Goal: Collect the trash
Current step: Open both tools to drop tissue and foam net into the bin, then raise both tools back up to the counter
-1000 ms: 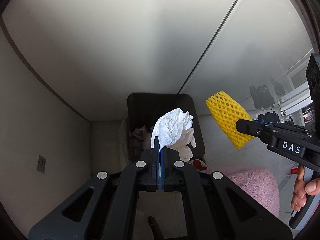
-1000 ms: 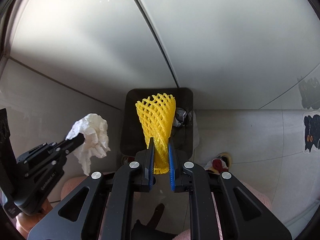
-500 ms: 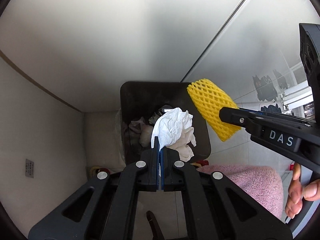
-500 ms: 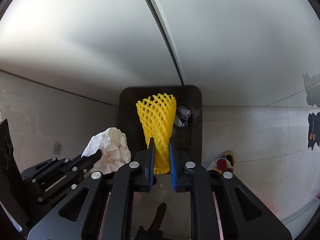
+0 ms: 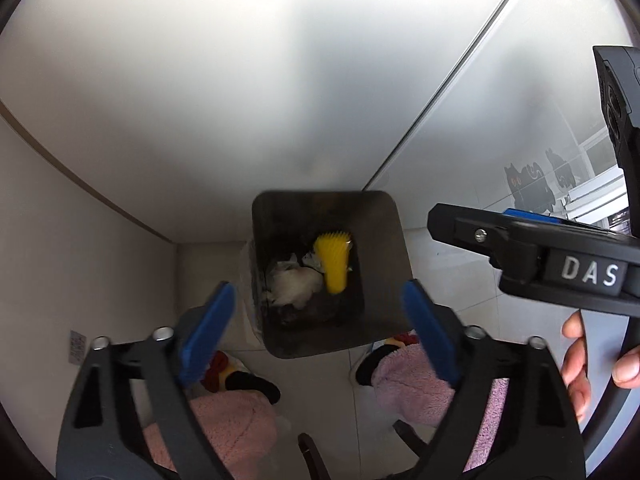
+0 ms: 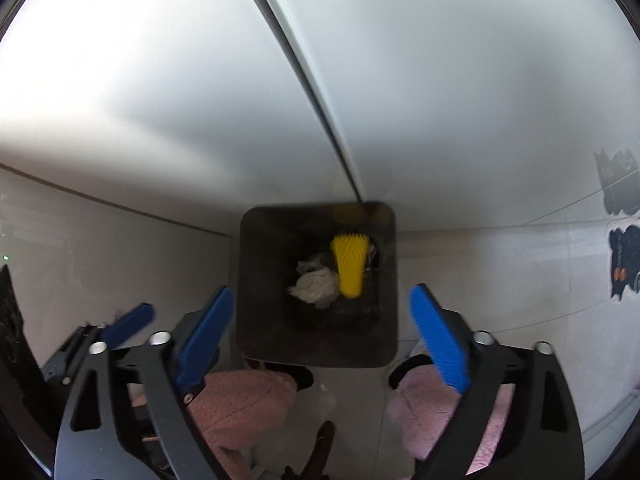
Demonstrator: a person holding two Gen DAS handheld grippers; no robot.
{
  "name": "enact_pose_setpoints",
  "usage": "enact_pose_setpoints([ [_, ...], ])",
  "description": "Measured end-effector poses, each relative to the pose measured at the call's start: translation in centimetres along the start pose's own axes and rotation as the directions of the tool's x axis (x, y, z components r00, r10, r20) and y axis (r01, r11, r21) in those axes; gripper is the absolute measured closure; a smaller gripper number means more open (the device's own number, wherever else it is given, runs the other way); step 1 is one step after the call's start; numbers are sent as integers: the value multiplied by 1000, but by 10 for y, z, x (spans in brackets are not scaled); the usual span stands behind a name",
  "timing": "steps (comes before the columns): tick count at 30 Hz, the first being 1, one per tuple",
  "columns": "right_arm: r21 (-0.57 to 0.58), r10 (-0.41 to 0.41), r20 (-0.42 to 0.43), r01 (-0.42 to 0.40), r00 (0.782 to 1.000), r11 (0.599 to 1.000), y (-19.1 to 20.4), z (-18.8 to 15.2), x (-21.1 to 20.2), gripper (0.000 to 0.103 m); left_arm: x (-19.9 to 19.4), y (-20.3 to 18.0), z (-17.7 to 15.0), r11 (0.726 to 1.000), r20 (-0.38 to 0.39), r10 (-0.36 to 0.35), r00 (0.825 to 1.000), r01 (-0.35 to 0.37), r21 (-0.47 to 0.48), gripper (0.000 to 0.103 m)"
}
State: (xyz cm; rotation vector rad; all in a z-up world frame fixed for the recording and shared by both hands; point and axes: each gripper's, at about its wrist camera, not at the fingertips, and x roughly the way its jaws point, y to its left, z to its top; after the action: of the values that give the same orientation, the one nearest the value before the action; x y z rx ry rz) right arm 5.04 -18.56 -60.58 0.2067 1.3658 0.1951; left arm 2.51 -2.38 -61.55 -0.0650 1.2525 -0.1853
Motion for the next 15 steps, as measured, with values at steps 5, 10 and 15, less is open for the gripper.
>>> enact_pose_setpoints([
  [5, -29, -15, 49, 17, 999, 999, 6, 2, -30, 3, -27, -6, 4, 1000, 41, 7, 999, -8, 13, 9],
  [10, -49, -10, 113, 16, 993, 999, 12, -2, -71, 3, -64, -11, 6, 1000, 97, 6, 995, -8, 13, 8],
  [15, -62, 3, 188, 9, 982, 998, 14, -12, -120, 3, -106, -14, 3, 1000, 164, -4, 986, 2, 11, 8],
])
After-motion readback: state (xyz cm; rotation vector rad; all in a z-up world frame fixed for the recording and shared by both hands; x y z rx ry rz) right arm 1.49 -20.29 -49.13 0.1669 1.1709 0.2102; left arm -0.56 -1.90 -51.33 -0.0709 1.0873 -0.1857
